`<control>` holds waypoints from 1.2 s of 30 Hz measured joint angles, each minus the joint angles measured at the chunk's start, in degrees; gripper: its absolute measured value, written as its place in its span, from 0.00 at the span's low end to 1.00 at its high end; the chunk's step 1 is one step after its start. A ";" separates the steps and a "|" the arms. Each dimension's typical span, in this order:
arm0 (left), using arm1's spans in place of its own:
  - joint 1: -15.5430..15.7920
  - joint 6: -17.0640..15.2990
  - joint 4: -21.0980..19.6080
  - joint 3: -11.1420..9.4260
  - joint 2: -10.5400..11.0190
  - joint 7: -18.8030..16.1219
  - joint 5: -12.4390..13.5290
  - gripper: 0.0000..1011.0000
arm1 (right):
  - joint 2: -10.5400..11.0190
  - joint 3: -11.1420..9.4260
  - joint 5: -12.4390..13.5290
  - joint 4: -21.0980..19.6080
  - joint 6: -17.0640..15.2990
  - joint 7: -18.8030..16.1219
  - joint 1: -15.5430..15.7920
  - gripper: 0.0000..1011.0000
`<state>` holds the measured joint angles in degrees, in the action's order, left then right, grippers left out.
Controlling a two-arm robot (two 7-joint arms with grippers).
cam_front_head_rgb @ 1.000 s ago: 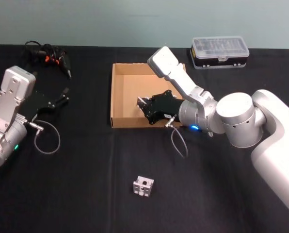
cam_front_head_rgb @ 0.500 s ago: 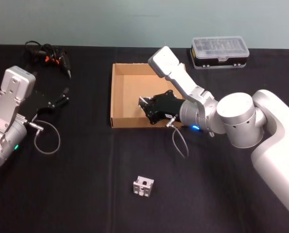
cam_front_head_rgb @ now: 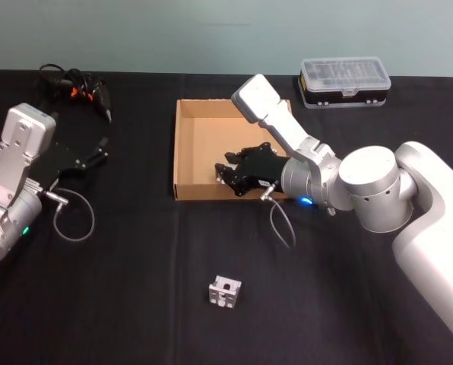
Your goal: Use one hand to pick up the angle iron from the table and place it into the box.
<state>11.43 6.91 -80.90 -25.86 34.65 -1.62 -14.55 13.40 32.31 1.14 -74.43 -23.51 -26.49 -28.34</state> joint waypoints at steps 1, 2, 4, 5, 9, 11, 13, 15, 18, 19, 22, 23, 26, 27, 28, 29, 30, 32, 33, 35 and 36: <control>0.00 0.00 0.00 0.00 0.00 0.00 0.00 1.00 | -0.02 -0.06 -0.06 0.00 0.05 -0.02 0.02 0.25; 0.00 0.00 0.00 0.00 0.00 0.00 0.00 1.00 | -0.04 -0.11 -0.09 0.00 0.10 -0.02 0.02 0.27; 0.00 0.00 0.00 0.00 0.00 0.00 0.00 1.00 | -0.09 -0.20 -0.12 0.00 0.29 -0.05 0.03 0.34; 0.00 0.00 0.00 0.00 0.00 0.00 0.00 1.00 | -0.10 -0.25 -0.12 0.00 0.36 -0.07 0.03 0.37; 0.01 0.00 0.00 0.00 0.00 0.00 0.00 1.00 | -0.12 -0.43 -0.12 0.00 0.66 -0.11 0.09 0.48; 0.01 0.00 0.00 0.00 0.00 0.00 0.00 1.00 | -0.13 -0.52 -0.11 -0.01 0.81 -0.14 0.19 0.56; 0.00 0.00 0.00 0.00 0.00 0.00 0.00 1.00 | -0.14 -0.55 -0.11 0.02 0.95 -0.17 0.21 0.62; 0.00 0.00 0.00 0.00 0.00 0.00 0.00 1.00 | -0.19 -0.56 -0.11 0.12 1.07 -0.21 0.21 0.68; 0.00 0.00 0.00 0.00 0.00 0.00 0.00 1.00 | -0.27 -0.56 -0.10 0.25 1.31 -0.24 0.20 0.78; 0.00 0.00 0.00 0.00 0.00 0.00 0.00 1.00 | -0.29 -0.62 -0.09 0.25 1.40 -0.24 0.21 0.80; 0.00 0.00 0.00 0.00 0.00 0.00 0.00 1.00 | -0.31 -0.69 -0.06 0.22 1.50 -0.23 0.30 0.88; 0.00 0.00 0.00 0.00 0.00 0.00 0.00 1.00 | -0.32 -0.72 -0.05 0.18 1.52 -0.23 0.33 0.90; 0.00 0.00 0.00 0.00 0.00 0.00 0.00 1.00 | -0.34 -0.76 0.03 0.00 1.76 -0.22 0.44 0.97; 0.00 0.00 0.00 0.00 0.00 0.00 0.00 1.00 | -0.36 -0.82 0.13 -0.18 1.89 -0.22 0.55 0.99; 0.00 0.00 0.00 0.00 0.00 0.00 0.00 1.00 | -0.37 -0.87 0.18 -0.31 1.98 -0.20 0.62 0.99; 0.00 0.00 0.00 0.00 0.00 0.00 0.00 1.00 | -0.37 -0.90 0.21 -0.43 2.06 -0.19 0.68 0.99; 0.00 0.00 0.00 0.00 0.00 0.00 0.00 1.00 | -0.34 -1.03 0.30 -0.80 2.25 -0.13 0.88 0.99; 0.01 0.00 0.00 0.00 0.00 0.00 0.00 1.00 | -0.29 -1.27 0.47 -1.37 2.51 0.08 1.19 0.99; 0.00 0.00 0.00 0.00 0.00 0.00 0.00 1.00 | -0.17 -1.56 0.70 -2.13 2.70 0.30 1.59 0.99; 0.01 0.00 0.00 0.00 0.00 0.00 0.00 1.00 | 0.06 -1.89 0.95 -3.05 2.82 0.44 2.04 0.99; 0.00 0.00 0.00 0.00 0.00 0.00 0.00 1.00 | 0.44 -2.22 1.15 -3.98 2.84 0.57 2.47 0.99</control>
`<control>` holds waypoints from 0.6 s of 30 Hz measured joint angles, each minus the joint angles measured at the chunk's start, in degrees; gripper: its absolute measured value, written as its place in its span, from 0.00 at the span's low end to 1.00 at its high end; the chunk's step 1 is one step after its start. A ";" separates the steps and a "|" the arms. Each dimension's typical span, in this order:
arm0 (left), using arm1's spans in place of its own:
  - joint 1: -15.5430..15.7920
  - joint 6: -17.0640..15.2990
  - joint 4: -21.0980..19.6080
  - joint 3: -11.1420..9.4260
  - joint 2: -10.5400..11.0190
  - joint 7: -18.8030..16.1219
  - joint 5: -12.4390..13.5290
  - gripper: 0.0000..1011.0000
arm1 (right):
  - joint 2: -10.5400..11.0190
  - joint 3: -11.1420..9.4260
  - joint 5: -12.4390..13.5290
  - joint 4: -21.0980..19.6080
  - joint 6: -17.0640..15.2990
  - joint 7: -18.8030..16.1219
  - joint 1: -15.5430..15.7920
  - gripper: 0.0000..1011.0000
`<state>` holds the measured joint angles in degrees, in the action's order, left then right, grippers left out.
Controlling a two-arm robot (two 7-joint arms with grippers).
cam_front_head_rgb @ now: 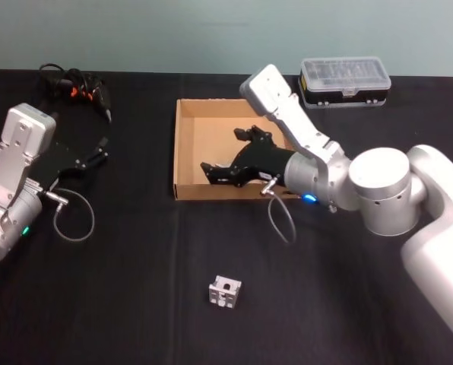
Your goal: Use one hand to pick up the angle iron from the table and place it into the box.
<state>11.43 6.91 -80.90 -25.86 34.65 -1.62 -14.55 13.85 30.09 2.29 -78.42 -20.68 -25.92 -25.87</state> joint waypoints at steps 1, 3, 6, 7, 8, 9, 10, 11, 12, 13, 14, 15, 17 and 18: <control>0.00 0.00 0.00 0.00 0.00 0.00 0.00 1.00 | 0.23 -0.16 0.12 -0.63 0.00 0.01 0.22 0.99; 0.00 0.00 0.00 0.00 0.00 0.00 0.00 1.00 | 0.77 -0.50 0.42 -2.00 0.00 0.00 0.71 0.99; 0.00 0.00 0.00 0.00 0.00 0.00 0.00 1.00 | 2.30 -1.18 1.08 -5.09 -0.10 -0.20 1.99 0.99; 0.00 0.00 0.00 0.00 0.00 0.00 0.00 1.00 | 3.13 -1.57 1.51 -6.76 -0.19 -0.42 2.67 0.99; 0.00 0.00 0.00 0.00 0.00 0.00 0.00 1.00 | 3.63 -1.77 1.70 -7.60 -0.24 -0.53 3.04 0.99; 0.00 0.00 0.00 0.00 0.00 0.00 0.00 1.00 | 4.06 -1.96 1.90 -8.41 -0.30 -0.67 3.41 0.99; 0.00 0.00 0.00 0.00 0.00 0.00 0.00 1.00 | 4.95 -2.35 2.40 -10.13 -0.45 -0.90 4.16 0.99; 0.00 0.00 0.00 0.00 0.00 0.00 0.00 1.00 | 5.47 -2.58 2.68 -11.04 -0.51 -1.05 4.57 0.99; 0.00 0.00 0.00 0.00 0.00 0.00 0.00 1.00 | 6.02 -2.83 2.93 -12.02 -0.58 -1.16 5.03 0.99; 0.00 0.00 0.00 0.00 0.00 0.00 0.00 1.00 | 6.91 -3.23 3.51 -13.62 -0.66 -1.35 5.82 0.99; 0.00 0.00 0.00 0.00 0.00 0.00 0.00 1.00 | 6.91 -3.23 3.51 -13.62 -0.66 -1.35 5.82 0.99; 0.00 0.00 0.00 0.00 0.00 0.00 0.00 1.00 | 8.00 -3.76 4.11 -15.53 -0.70 -1.61 6.76 0.99; 0.00 0.00 0.00 0.00 0.00 0.00 0.00 1.00 | 9.76 -4.44 5.06 -18.17 -0.89 -2.09 8.16 0.99; 0.00 0.00 0.00 0.00 0.00 0.00 0.00 1.00 | 10.35 -4.72 5.38 -19.17 -0.92 -2.24 8.63 0.99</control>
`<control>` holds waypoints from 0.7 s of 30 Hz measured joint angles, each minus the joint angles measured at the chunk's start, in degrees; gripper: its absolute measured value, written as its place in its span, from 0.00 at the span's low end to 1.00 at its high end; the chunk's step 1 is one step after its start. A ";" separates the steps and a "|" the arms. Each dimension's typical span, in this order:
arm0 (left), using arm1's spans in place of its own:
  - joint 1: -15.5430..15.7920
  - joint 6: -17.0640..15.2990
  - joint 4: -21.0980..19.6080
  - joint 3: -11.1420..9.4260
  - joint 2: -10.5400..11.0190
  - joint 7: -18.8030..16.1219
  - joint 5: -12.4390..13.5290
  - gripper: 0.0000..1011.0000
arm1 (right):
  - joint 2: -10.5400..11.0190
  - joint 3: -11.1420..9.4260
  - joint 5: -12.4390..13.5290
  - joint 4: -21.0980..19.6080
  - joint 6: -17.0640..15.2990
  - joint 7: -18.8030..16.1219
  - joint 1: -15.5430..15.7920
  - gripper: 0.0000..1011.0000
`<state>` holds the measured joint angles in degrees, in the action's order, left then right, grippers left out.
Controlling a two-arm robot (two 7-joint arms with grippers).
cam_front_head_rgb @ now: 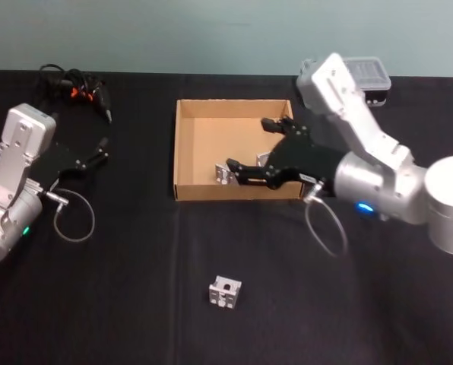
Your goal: Use one hand to pick up the angle iron from the table and place it into the box.
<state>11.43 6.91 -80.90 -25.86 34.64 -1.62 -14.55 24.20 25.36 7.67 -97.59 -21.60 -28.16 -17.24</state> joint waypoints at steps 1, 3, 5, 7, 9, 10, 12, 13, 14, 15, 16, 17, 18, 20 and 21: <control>0.00 0.00 0.00 0.00 0.00 0.00 0.00 1.00 | 0.66 -0.25 0.37 -0.88 -0.04 -0.23 0.48 0.99; 0.00 0.00 0.00 0.00 0.00 0.00 0.00 1.00 | 2.36 -0.97 1.25 -3.26 -0.10 -0.69 1.88 0.99; 0.00 0.00 0.00 0.00 0.00 0.00 0.00 1.00 | 4.22 -1.87 2.25 -5.83 -0.12 -1.15 3.49 0.99; 0.00 0.00 0.00 0.00 0.00 0.00 0.00 1.00 | 5.57 -2.52 3.00 -7.53 -0.11 -1.51 4.67 0.99; 0.00 0.00 0.00 0.00 0.00 0.00 0.00 1.00 | 7.41 -3.36 4.15 -9.71 0.06 -2.16 6.32 0.99; 0.00 0.00 0.00 0.00 0.00 0.00 0.00 1.00 | 7.98 -3.58 4.49 -10.30 0.13 -2.40 6.79 0.99; 0.00 0.00 0.00 0.00 0.00 0.00 0.00 1.00 | 9.70 -4.05 5.38 -12.01 0.41 -3.12 8.21 0.99; 0.00 0.00 0.00 0.00 0.00 0.00 0.00 1.00 | 10.20 -4.16 5.65 -12.48 0.50 -3.37 8.60 0.99; 0.00 0.00 0.00 0.00 0.00 0.00 0.00 1.00 | 11.17 -4.28 6.17 -13.34 0.69 -3.81 9.44 0.99; 0.00 0.00 0.00 0.00 0.00 0.00 0.00 1.00 | 11.17 -4.28 6.17 -13.34 0.69 -3.81 9.44 0.99; 0.01 0.00 0.00 0.00 0.00 0.00 0.00 1.00 | 12.01 -4.26 6.55 -13.99 0.86 -4.29 10.07 0.99; 0.00 0.00 0.00 0.00 0.00 0.00 0.00 1.00 | 12.84 -4.08 6.86 -14.54 1.03 -4.69 10.60 0.99; 0.00 0.00 0.00 0.00 0.00 0.00 0.00 1.00 | 13.18 -3.94 7.01 -14.80 1.12 -4.84 10.89 0.99; 0.00 0.00 0.00 0.00 0.00 0.00 0.00 1.00 | 13.83 -3.56 7.24 -15.29 1.25 -5.18 11.39 0.99; 0.00 0.00 0.00 0.00 0.00 0.00 0.00 1.00 | 14.42 -3.11 7.37 -15.69 1.35 -5.46 11.83 0.99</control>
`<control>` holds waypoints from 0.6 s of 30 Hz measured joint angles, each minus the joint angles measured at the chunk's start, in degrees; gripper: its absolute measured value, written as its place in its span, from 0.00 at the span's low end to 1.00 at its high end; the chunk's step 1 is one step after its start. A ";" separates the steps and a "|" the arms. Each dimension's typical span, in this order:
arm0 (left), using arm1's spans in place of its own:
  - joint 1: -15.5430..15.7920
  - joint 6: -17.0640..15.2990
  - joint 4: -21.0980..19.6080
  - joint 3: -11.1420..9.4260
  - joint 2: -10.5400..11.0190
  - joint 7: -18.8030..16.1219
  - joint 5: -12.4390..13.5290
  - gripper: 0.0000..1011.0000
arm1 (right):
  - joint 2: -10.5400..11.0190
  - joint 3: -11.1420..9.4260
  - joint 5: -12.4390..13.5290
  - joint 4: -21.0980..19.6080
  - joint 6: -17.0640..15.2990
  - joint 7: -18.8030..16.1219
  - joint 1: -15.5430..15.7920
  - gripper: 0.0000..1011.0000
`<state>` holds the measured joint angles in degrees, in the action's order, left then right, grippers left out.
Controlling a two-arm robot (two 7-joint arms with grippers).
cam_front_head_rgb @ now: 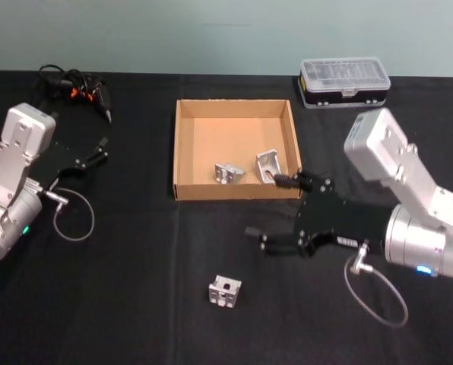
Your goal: Use one hand to pick up the angle iron from the table and place it into the box.
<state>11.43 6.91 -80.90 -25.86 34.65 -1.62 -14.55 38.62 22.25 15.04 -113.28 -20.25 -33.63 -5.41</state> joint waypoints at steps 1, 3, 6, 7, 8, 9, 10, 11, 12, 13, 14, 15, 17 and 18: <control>0.00 0.00 0.00 0.00 0.00 0.00 0.00 1.00 | 0.27 0.27 0.04 -0.18 0.03 -0.14 0.17 0.99; 0.00 0.00 0.00 0.00 0.00 0.00 0.00 1.00 | 0.77 0.80 0.11 -0.45 0.08 -0.31 0.47 0.99; 0.00 0.00 0.00 0.00 0.00 0.00 0.00 1.00 | 1.50 2.06 0.09 -0.75 0.10 -0.62 0.81 0.99; 0.00 0.00 0.00 0.00 0.00 0.00 0.00 1.00 | 1.78 2.76 -0.01 -0.83 0.09 -0.66 0.91 0.99; 0.00 0.00 0.00 0.00 0.00 0.00 0.00 1.00 | 2.01 3.59 -0.19 -0.84 0.07 -0.72 0.91 0.99; 0.00 0.00 0.00 0.00 0.00 0.00 0.00 1.00 | 2.09 4.04 -0.31 -0.84 0.04 -0.78 0.87 0.99; 0.00 0.00 0.00 0.00 0.00 0.00 0.00 1.00 | 2.14 4.41 -0.45 -0.81 0.03 -0.86 0.79 0.99; 0.00 0.00 0.00 0.00 0.00 0.00 0.00 1.00 | 2.20 4.83 -0.61 -0.74 0.01 -0.96 0.69 0.99; 0.00 0.00 0.00 0.00 0.00 0.00 0.00 1.00 | 2.30 5.65 -0.91 -0.61 -0.04 -0.99 0.46 0.99; 0.00 0.00 0.00 0.00 0.00 0.00 0.00 1.00 | 2.30 5.65 -0.91 -0.61 -0.04 -0.99 0.46 0.99; 0.00 0.00 0.00 0.00 0.00 0.00 0.00 1.00 | 2.35 6.40 -1.12 -0.47 -0.09 -0.99 0.22 0.99; 0.00 0.00 0.00 0.00 0.00 0.00 0.00 1.00 | 2.38 7.06 -1.36 -0.33 -0.15 -0.99 -0.02 0.99; 0.00 0.00 0.00 0.00 0.00 0.00 0.00 1.00 | 2.38 7.63 -1.56 -0.14 -0.19 -0.97 -0.28 0.99; 0.00 0.00 0.00 0.00 0.00 0.00 0.00 1.00 | 2.37 7.91 -1.64 -0.03 -0.20 -0.96 -0.39 0.99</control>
<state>11.43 6.91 -80.90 -25.86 34.65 -1.62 -14.55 40.99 30.16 13.40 -113.31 -20.44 -34.59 -5.80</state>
